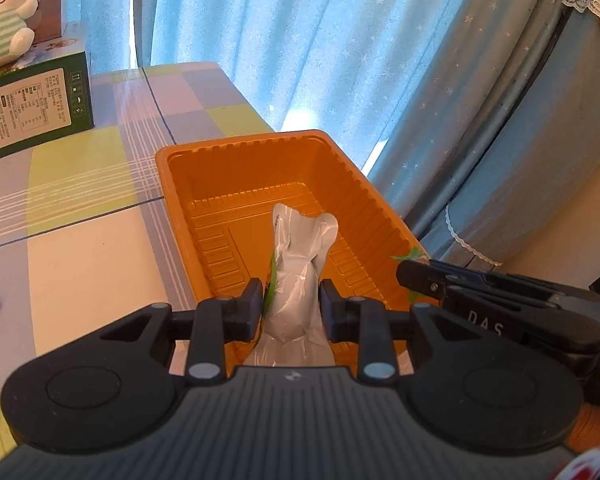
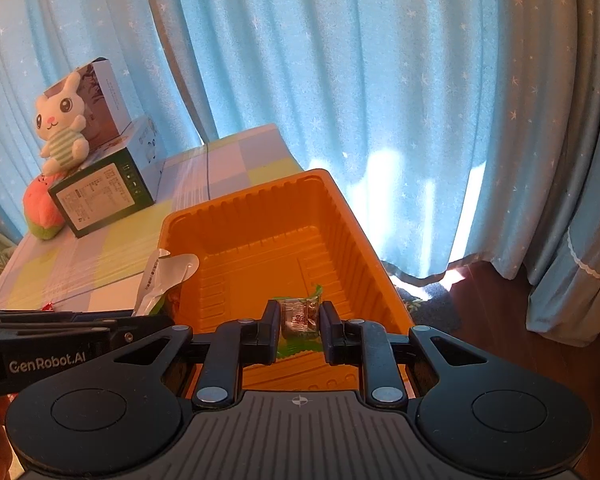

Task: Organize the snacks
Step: 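Open the left tool and right tool to drop snacks into the tray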

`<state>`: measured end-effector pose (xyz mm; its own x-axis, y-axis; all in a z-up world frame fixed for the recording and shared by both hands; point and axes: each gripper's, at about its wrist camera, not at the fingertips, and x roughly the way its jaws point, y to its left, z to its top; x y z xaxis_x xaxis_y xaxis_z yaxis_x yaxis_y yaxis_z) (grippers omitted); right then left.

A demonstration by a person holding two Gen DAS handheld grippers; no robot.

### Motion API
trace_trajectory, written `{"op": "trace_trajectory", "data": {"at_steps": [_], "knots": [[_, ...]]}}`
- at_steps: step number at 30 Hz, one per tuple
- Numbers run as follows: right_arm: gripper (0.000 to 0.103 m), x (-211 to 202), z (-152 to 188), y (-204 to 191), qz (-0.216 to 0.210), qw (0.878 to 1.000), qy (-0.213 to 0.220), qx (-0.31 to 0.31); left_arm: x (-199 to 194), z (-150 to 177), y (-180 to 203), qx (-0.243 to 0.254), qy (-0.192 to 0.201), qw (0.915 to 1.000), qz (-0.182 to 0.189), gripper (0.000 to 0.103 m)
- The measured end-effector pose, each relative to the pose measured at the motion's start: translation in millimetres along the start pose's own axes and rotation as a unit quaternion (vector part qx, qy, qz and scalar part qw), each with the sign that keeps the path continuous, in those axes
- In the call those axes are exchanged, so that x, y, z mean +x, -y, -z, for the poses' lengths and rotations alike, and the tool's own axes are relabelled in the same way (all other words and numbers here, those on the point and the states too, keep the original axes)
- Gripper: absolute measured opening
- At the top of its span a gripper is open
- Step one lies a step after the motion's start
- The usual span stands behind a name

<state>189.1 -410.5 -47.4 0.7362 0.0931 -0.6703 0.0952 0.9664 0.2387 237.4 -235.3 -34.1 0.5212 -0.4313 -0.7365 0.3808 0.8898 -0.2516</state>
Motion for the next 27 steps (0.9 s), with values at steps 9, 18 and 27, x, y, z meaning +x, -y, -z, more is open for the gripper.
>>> {"op": "trace_trajectory", "data": {"at_steps": [9, 18, 27], "knots": [[0.021, 4.9, -0.6, -2.3, -0.009, 1.0, -0.005, 0.002, -13.0, 7.4, -17.2, -0.007, 0.01, 0.9999, -0.011, 0.034], [0.024, 13.1, -3.9, -10.4, -0.049, 0.998, -0.026, 0.022, -28.2, 19.2, -29.2, -0.004, 0.017, 0.9994, -0.031, 0.044], [0.066, -14.5, -5.6, -12.6, -0.038, 0.999, 0.004, 0.029, -53.1, 35.4, -41.2, -0.007, 0.026, 0.9986, -0.046, 0.053]]}}
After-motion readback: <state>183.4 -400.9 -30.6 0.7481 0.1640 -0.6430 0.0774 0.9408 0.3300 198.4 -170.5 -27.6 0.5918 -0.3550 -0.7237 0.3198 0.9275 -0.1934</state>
